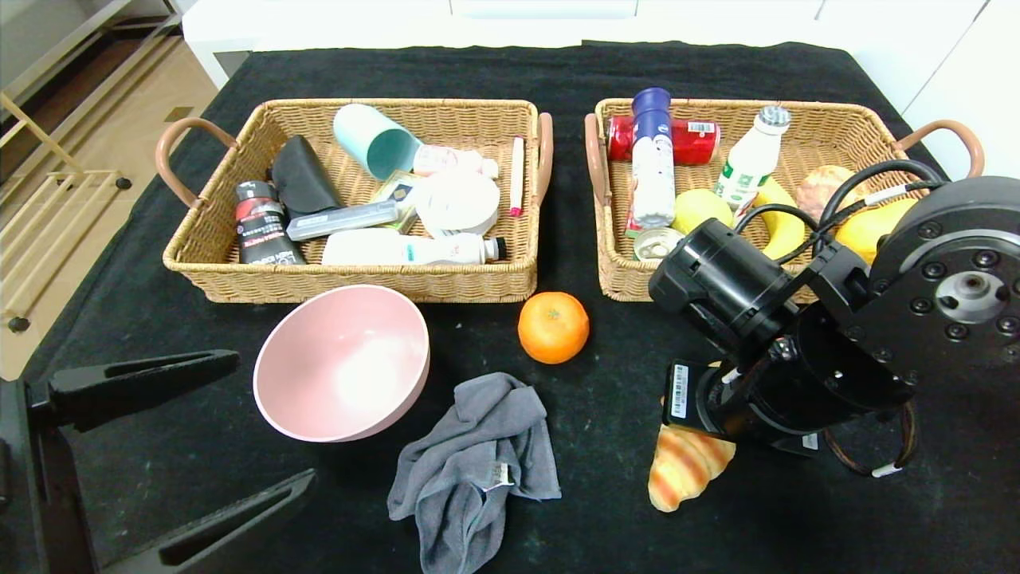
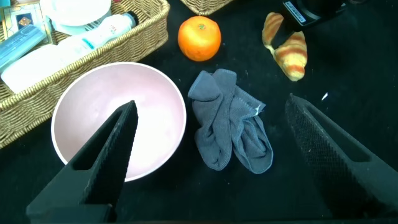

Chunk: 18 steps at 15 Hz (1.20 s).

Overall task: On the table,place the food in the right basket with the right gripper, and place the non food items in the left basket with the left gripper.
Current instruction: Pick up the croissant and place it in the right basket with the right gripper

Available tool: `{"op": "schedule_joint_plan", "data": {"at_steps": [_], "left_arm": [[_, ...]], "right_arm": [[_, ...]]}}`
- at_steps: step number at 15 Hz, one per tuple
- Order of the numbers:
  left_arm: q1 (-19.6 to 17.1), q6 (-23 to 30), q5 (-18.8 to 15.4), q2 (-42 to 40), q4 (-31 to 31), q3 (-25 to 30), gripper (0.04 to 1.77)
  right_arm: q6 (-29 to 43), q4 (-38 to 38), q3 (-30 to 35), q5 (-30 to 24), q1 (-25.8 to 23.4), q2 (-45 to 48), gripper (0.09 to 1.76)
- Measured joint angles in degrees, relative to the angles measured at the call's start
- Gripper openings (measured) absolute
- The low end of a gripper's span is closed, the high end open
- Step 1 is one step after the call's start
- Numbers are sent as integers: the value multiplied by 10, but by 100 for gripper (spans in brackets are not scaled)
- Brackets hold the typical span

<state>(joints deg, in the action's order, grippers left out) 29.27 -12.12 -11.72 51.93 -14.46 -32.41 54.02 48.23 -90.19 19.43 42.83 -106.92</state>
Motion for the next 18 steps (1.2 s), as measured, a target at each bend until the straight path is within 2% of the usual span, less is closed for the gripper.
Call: {"op": "schedule_joint_plan", "data": {"at_steps": [5,8,13,18], "left_arm": [[0,0,0,0,0,0,172],[0,0,0,0,0,0,172],[0,0,0,0,0,0,172],[0,0,0,-1,0,1,172]], "right_arm": [[-3,4,-3,1,0,6,83],[-29,4,-8,1,1,33,83],[-106,44,-42,5,-4,90,83],[-184,39,-57,53,-34,119,83]]}}
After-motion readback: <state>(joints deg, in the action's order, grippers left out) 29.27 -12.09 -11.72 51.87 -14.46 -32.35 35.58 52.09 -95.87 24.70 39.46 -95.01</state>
